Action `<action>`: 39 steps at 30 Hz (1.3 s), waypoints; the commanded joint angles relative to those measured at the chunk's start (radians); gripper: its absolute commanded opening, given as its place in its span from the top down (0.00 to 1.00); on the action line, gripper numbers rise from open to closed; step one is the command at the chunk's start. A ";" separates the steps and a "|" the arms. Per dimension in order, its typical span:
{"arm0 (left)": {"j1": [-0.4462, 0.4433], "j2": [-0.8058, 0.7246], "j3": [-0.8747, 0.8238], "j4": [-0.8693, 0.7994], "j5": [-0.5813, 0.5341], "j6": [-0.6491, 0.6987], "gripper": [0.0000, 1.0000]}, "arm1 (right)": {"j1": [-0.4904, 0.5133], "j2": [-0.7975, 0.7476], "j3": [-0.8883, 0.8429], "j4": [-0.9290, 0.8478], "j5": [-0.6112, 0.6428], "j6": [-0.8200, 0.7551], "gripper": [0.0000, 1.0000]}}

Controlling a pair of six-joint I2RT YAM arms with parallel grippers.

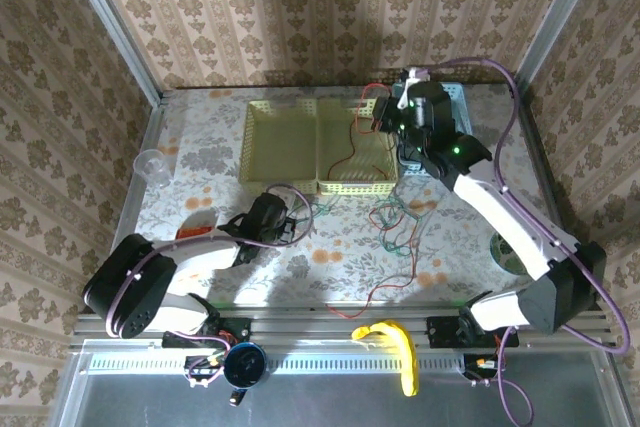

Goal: Untangle the cables

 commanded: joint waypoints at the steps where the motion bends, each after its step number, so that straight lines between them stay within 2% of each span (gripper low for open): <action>1: -0.017 0.005 0.003 -0.011 -0.018 0.012 1.00 | -0.021 0.115 0.097 -0.031 -0.038 -0.013 1.00; 7: -0.024 -0.002 0.030 -0.026 -0.012 0.026 1.00 | -0.038 0.325 0.227 -0.084 -0.082 -0.014 1.00; 12: -0.028 -0.011 0.039 -0.032 -0.005 0.029 1.00 | -0.038 0.445 0.250 -0.140 -0.070 0.036 0.98; 13: -0.029 -0.014 0.040 -0.034 -0.004 0.030 1.00 | -0.038 0.455 0.242 -0.145 -0.071 0.048 0.90; 14: -0.029 -0.019 0.040 -0.034 0.000 0.031 1.00 | -0.037 0.459 0.228 -0.146 -0.074 0.061 0.72; 15: -0.030 -0.025 0.039 -0.033 0.005 0.033 1.00 | -0.038 0.459 0.216 -0.146 -0.080 0.071 0.61; 16: -0.029 -0.031 0.039 -0.032 0.010 0.036 1.00 | -0.038 0.453 0.200 -0.145 -0.085 0.076 0.55; 18: -0.028 -0.047 0.039 -0.032 0.017 0.040 1.00 | -0.038 0.424 0.159 -0.146 -0.081 0.081 0.49; 20: -0.029 -0.063 0.040 -0.032 0.025 0.047 1.00 | -0.038 0.375 0.099 -0.133 -0.062 0.082 0.48; 25: -0.030 -0.125 0.040 -0.035 0.046 0.051 1.00 | -0.038 0.221 -0.080 -0.109 -0.030 0.097 0.47; 30: -0.019 -0.284 0.042 -0.042 0.083 0.028 1.00 | -0.038 0.034 -0.292 -0.107 0.026 0.117 0.47; 32: 0.016 -0.348 0.050 -0.039 0.095 0.005 1.00 | -0.038 -0.034 -0.358 -0.111 0.046 0.121 0.47; 35: 0.120 -0.405 0.074 -0.031 0.130 -0.051 1.00 | -0.038 -0.133 -0.426 -0.128 0.064 0.140 0.47; 39: 0.250 -0.336 0.152 -0.071 0.114 -0.091 1.00 | -0.038 -0.200 -0.480 -0.137 0.063 0.166 0.47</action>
